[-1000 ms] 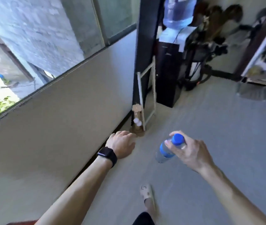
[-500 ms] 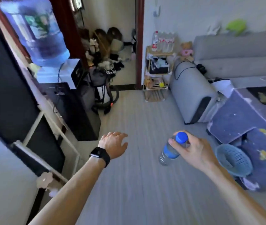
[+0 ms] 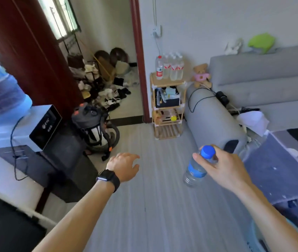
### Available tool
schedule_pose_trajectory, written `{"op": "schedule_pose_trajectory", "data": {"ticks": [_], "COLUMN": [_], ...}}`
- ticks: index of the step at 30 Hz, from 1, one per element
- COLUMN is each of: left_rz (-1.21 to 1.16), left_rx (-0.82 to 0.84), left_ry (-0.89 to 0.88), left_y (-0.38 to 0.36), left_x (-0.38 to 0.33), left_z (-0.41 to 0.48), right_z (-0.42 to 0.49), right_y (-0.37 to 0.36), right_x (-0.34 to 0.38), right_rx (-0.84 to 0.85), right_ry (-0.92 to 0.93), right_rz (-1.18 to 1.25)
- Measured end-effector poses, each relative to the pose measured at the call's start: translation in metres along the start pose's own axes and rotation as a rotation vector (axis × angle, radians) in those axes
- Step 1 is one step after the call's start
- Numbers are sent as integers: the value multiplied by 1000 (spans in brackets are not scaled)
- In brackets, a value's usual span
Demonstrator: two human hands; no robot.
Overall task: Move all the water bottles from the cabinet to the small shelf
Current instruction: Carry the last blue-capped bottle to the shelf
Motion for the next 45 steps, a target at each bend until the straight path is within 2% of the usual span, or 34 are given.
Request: {"op": "schedule_pose_trajectory", "data": {"ticks": [8,21,29,33,36,45], "left_rz": [13,-41,-59,-44,-40,-178], "left_rx": [-3,2,16,46,69,157], "left_ry": [67,-22,-35,-5,61,198], "left_y": [60,138,177,188,196,209], "left_x": [-24,-28,-14,0,7,9], "left_z": [125,391,522,587,637,768], "right_z": [163,406,543,624,683,851], "right_y": [43,47,52,41,27,18], "right_x": [-1,-20,-18,-16,-21,-39], "right_rx": [-32,54,70,142,141,237], "right_ry": [102,25,6,-19,25,50], "right_rz": [101,117,115,84,181,278]}}
Point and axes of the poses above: each hand's wrist, its own z-axis towards the middle knuckle, its own y-axis out of the back of the hand, x = y × z, the point moved 2 cm from there along z, towards the middle knuckle, and after that the axes turned 8 degrees about x, right-handed, at the moved point
